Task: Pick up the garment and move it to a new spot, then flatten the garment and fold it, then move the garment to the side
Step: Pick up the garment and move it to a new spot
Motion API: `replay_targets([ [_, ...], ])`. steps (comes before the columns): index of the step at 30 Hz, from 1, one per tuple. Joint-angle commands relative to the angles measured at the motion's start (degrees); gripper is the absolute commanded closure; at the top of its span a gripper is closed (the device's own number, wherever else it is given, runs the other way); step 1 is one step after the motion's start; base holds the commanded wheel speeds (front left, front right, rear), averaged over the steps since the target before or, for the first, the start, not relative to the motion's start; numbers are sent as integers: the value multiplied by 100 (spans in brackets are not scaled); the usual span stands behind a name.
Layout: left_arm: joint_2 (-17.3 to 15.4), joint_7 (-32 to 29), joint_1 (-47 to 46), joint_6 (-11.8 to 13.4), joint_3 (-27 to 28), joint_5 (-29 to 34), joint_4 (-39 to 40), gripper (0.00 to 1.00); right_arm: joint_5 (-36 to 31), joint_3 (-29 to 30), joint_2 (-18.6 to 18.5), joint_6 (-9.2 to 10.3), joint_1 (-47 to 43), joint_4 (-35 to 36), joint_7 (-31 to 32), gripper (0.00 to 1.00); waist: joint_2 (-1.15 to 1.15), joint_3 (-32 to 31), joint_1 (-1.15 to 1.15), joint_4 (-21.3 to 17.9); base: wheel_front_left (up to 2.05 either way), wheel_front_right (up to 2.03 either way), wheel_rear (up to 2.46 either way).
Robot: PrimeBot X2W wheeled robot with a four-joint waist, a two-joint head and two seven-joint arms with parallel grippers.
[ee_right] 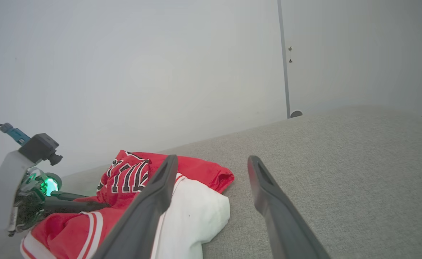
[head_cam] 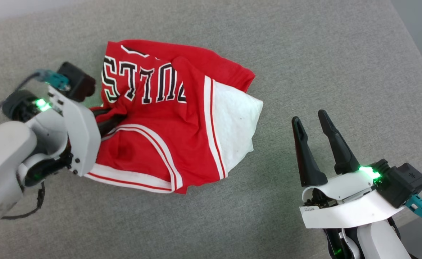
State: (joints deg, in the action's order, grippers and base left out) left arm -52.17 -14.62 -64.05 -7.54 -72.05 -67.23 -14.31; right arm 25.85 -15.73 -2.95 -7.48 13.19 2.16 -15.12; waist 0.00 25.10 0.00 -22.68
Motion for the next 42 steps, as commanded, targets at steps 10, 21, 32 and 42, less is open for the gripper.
replay_targets([
  [10, 123, -564, 541, 29, -295, 1234, -178, 100, 45, -174, 11, -2, 116, 242, -4, 0, 0, 406, 0, -130, 0, 0, 0],
  [21, 410, 430, 193, 15, -212, 567, -89, 0, -339, 27, 7, -2, 148, -168, -4, 0, 0, -81, 0, 399, 0, 0, 0],
  [32, 566, 1702, 52, 10, -139, -140, 291, 0, -993, 253, 5, -2, 268, -1108, -4, 0, 0, -916, 0, 1355, 0, 0, 0],
  [42, 818, 2926, 1448, 10, 57, -1100, -467, 0, -1451, 629, 2, -2, 219, -1758, 51, 0, 0, -1365, 0, 2070, 0, 0, 0],
])
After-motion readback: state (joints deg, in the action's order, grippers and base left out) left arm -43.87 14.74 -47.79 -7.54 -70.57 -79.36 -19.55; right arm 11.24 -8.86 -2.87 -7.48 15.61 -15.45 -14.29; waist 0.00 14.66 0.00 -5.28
